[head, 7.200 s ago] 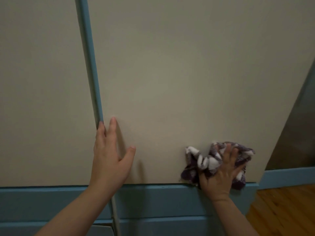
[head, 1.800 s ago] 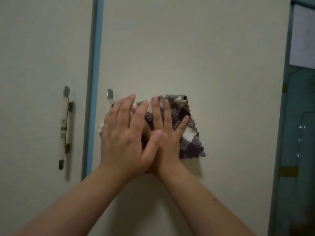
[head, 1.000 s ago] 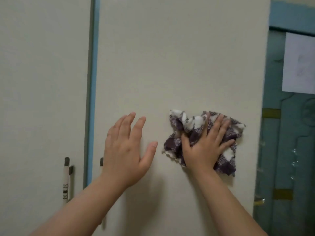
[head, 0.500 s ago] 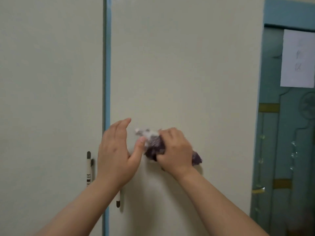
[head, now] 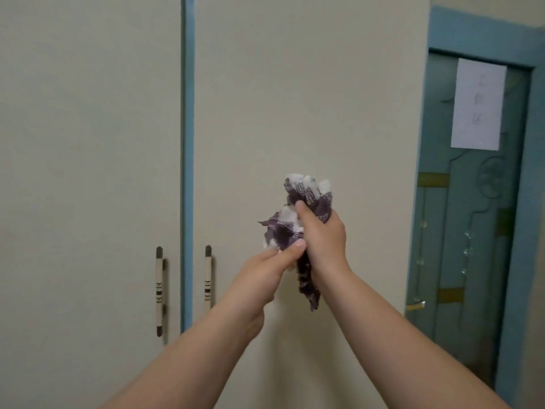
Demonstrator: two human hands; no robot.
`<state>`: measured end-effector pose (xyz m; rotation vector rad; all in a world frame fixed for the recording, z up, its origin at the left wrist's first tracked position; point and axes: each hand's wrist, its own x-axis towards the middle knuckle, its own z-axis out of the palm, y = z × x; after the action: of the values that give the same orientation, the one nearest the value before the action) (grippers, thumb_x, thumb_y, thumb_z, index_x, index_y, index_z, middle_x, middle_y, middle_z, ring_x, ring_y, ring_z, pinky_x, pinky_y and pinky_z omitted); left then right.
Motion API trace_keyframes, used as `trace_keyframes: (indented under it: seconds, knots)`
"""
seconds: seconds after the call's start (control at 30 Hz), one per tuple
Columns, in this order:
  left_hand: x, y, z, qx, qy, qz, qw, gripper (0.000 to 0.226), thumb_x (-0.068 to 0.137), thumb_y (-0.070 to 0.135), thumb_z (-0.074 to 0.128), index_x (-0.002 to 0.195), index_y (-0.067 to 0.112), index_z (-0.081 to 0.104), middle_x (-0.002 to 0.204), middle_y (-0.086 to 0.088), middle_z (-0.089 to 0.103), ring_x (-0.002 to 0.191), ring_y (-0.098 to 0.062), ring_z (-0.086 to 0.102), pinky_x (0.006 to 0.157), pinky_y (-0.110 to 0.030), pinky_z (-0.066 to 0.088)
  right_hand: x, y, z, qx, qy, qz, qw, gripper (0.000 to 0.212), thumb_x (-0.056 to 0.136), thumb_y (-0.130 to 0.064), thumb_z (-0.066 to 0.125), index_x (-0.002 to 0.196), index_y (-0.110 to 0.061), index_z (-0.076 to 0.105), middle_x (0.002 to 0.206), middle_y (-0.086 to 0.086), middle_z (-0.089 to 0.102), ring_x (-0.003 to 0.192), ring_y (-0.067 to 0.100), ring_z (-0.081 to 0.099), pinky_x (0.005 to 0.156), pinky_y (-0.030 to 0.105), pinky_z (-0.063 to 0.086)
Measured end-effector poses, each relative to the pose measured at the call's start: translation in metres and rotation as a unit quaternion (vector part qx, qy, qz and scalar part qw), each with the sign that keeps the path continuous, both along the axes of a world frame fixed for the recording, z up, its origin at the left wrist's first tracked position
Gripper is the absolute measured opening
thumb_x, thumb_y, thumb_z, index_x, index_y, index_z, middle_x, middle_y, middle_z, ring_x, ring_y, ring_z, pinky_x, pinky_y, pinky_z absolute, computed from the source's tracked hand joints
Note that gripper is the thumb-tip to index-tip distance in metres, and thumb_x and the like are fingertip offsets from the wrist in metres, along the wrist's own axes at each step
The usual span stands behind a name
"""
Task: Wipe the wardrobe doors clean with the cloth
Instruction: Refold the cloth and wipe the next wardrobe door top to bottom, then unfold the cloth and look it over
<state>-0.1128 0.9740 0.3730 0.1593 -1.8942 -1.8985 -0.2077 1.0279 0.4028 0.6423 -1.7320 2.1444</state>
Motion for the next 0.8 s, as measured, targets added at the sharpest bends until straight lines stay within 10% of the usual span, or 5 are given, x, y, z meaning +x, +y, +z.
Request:
trace_keyframes:
  seconds: [0.13, 0.37, 0.53, 0.8]
  knots:
    - [-0.006, 0.001, 0.003, 0.102, 0.025, 0.003, 0.994, 0.005, 0.08, 0.024, 0.063, 0.082, 0.02, 0.065, 0.067, 0.01, 0.066, 0.075, -0.011, 0.059, 0.069, -0.03, 0.04, 0.006, -0.004, -0.007, 0.006, -0.024, -0.003, 1.0, 0.043, 0.076, -0.047, 0.066, 0.105, -0.018, 0.051, 0.107, 0.004, 0.061, 0.096, 0.022, 0.061, 0.091, 0.045, 0.047]
    - [-0.003, -0.032, 0.025, 0.164, 0.064, 0.014, 0.984, 0.01, 0.089, 0.014, 0.051, 0.093, 0.02, 0.058, 0.076, 0.0, 0.068, 0.061, -0.014, 0.063, 0.054, -0.026, 0.047, 0.006, 0.018, -0.007, 0.037, -0.183, 0.29, 0.939, 0.06, 0.059, -0.052, 0.075, 0.104, -0.012, 0.068, 0.1, 0.013, 0.07, 0.092, 0.028, 0.067, 0.086, 0.04, 0.052]
    - [-0.001, -0.049, 0.035, 0.184, 0.078, 0.026, 0.98, 0.007, 0.091, 0.012, 0.051, 0.09, 0.016, 0.057, 0.077, -0.006, 0.065, 0.062, -0.018, 0.063, 0.052, -0.028, 0.053, 0.005, 0.034, -0.019, 0.168, -0.201, 0.263, 0.929, 0.049, 0.038, -0.063, 0.071, 0.067, -0.024, 0.071, 0.069, -0.005, 0.067, 0.073, 0.017, 0.06, 0.078, 0.042, 0.046]
    - [0.018, -0.068, 0.041, 0.17, 0.058, -0.014, 0.984, 0.011, 0.092, 0.005, 0.047, 0.086, 0.012, 0.053, 0.068, -0.01, 0.06, 0.046, -0.015, 0.062, 0.044, -0.028, 0.054, 0.017, 0.028, -0.049, 0.325, -0.156, 0.213, 0.908, 0.08, 0.038, -0.085, 0.049, 0.082, -0.021, 0.07, 0.078, -0.006, 0.066, 0.068, 0.011, 0.059, 0.068, 0.031, 0.046]
